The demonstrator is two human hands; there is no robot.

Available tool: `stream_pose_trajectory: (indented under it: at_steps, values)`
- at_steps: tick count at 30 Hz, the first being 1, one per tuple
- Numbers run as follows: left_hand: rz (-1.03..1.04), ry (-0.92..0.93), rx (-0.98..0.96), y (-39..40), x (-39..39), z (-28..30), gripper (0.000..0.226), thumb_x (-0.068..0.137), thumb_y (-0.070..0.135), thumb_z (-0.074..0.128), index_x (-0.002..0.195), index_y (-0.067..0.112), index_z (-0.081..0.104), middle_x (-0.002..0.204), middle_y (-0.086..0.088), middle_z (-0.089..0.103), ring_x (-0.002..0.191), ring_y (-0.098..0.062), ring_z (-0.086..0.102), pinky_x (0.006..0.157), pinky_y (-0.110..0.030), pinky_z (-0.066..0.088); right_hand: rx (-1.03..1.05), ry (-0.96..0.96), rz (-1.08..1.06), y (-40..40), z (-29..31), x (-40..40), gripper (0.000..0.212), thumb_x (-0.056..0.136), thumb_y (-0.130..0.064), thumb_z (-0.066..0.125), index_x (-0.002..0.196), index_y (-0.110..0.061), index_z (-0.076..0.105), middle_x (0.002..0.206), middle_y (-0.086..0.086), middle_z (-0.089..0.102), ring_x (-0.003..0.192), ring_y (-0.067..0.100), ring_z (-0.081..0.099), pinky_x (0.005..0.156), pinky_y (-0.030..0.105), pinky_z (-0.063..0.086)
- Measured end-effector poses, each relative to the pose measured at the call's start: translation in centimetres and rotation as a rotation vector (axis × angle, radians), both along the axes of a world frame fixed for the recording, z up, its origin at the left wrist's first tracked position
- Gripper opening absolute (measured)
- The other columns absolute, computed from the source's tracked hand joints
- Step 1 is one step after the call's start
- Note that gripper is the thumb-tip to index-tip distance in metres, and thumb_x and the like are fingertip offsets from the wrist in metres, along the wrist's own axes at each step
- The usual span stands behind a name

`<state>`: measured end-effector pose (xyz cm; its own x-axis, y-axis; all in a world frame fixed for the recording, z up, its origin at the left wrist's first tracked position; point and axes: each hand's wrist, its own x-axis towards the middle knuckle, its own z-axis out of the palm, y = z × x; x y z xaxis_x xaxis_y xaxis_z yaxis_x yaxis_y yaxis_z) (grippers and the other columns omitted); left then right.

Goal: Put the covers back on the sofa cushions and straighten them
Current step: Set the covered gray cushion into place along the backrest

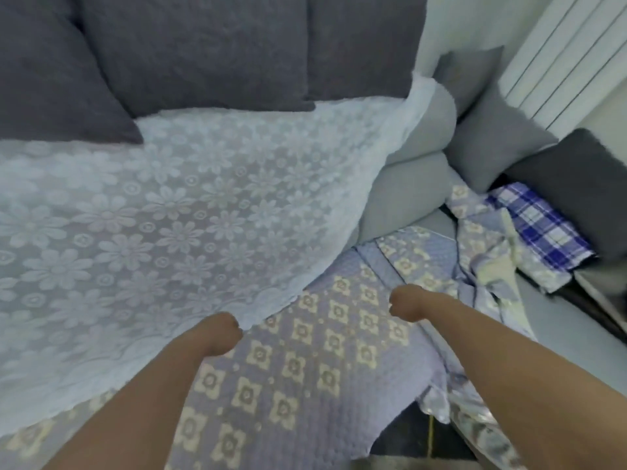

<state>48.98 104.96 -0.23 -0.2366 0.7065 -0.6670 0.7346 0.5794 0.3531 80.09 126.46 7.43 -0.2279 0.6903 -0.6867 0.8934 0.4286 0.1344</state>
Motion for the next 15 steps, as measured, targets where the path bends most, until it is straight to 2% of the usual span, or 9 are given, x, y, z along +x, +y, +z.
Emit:
stream_pose_trajectory:
  at_steps: [2, 4, 7, 9, 10, 12, 13, 15]
  values:
    - [0.041, 0.006, 0.119, 3.3, 5.1, 2.2, 0.024, 0.103, 0.026, 0.044, 0.119, 0.017, 0.059, 0.122, -0.006, 0.056, 0.103, -0.02, 0.054, 0.093, -0.033, 0.045, 0.043, 0.064, 0.028, 2.2, 0.9, 5.4, 0.032, 0.103, -0.025, 0.042, 0.117, -0.003, 0.06, 0.134, 0.017, 0.056, 0.111, 0.028, 0.055, 0.084, 0.028, 0.04]
    - [0.096, -0.011, 0.181, 6.1, 10.9, 2.4, 0.025, 0.102, 0.028, 0.047, 0.122, 0.021, 0.059, 0.116, -0.004, 0.06, 0.091, -0.017, 0.054, 0.081, -0.028, 0.045, 0.061, 0.107, 0.036, 4.3, 0.8, 11.0, 0.037, 0.101, -0.026, 0.045, 0.126, -0.002, 0.059, 0.135, 0.017, 0.056, 0.116, 0.03, 0.055, 0.091, 0.03, 0.043]
    - [0.097, 0.006, 0.188, 9.0, 20.0, 0.4, 0.006, 0.102, 0.028, 0.045, 0.1, 0.027, 0.05, 0.095, 0.001, 0.057, 0.076, -0.016, 0.056, 0.07, -0.029, 0.044, 0.028, 0.202, -0.01, 7.2, -1.2, 19.6, 0.042, 0.101, -0.024, 0.046, 0.135, 0.0, 0.054, 0.14, 0.019, 0.052, 0.125, 0.032, 0.051, 0.099, 0.032, 0.043]
    - [0.086, 0.048, 0.128, 10.6, 25.7, -0.8, 0.019, 0.1, 0.025, 0.045, 0.083, 0.019, 0.048, 0.083, -0.003, 0.053, 0.07, -0.02, 0.051, 0.066, -0.03, 0.039, -0.05, 0.21, -0.059, 7.2, -2.4, 26.2, 0.044, 0.102, -0.024, 0.045, 0.138, 0.0, 0.051, 0.144, 0.018, 0.048, 0.128, 0.032, 0.049, 0.102, 0.033, 0.041]
    - [0.084, 0.044, 0.076, 11.2, 28.1, -1.0, 0.021, 0.1, 0.026, 0.045, 0.082, 0.017, 0.05, 0.083, -0.004, 0.053, 0.071, -0.021, 0.05, 0.067, -0.03, 0.039, -0.092, 0.167, -0.073, 7.3, -3.1, 29.3, 0.046, 0.103, -0.026, 0.045, 0.141, -0.001, 0.047, 0.147, 0.017, 0.045, 0.13, 0.031, 0.047, 0.103, 0.032, 0.04]
    - [0.075, 0.057, 0.028, 12.6, 31.6, -1.2, 0.02, 0.102, 0.029, 0.044, 0.105, 0.016, 0.059, 0.104, -0.004, 0.058, 0.084, -0.018, 0.054, 0.074, -0.029, 0.042, -0.156, 0.087, -0.119, 8.2, -4.4, 35.0, 0.05, 0.103, -0.029, 0.045, 0.145, -0.004, 0.041, 0.149, 0.014, 0.042, 0.132, 0.029, 0.046, 0.106, 0.032, 0.039]
    - [0.052, 0.07, 0.024, 13.3, 32.5, -1.1, 0.026, 0.102, 0.03, 0.042, 0.12, 0.016, 0.057, 0.116, -0.003, 0.058, 0.09, -0.017, 0.055, 0.078, -0.028, 0.043, -0.163, 0.076, -0.151, 8.8, -4.8, 36.9, 0.049, 0.103, -0.028, 0.045, 0.145, -0.003, 0.04, 0.149, 0.014, 0.043, 0.133, 0.029, 0.046, 0.108, 0.033, 0.039]
    - [0.032, 0.096, 0.046, 15.5, 34.2, -0.5, 0.035, 0.103, 0.03, 0.041, 0.133, 0.017, 0.053, 0.132, -0.004, 0.055, 0.103, -0.018, 0.056, 0.084, -0.028, 0.044, -0.108, 0.099, -0.241, 11.1, -4.9, 40.0, 0.044, 0.103, -0.025, 0.044, 0.14, -0.002, 0.047, 0.145, 0.016, 0.048, 0.131, 0.029, 0.048, 0.105, 0.032, 0.04]
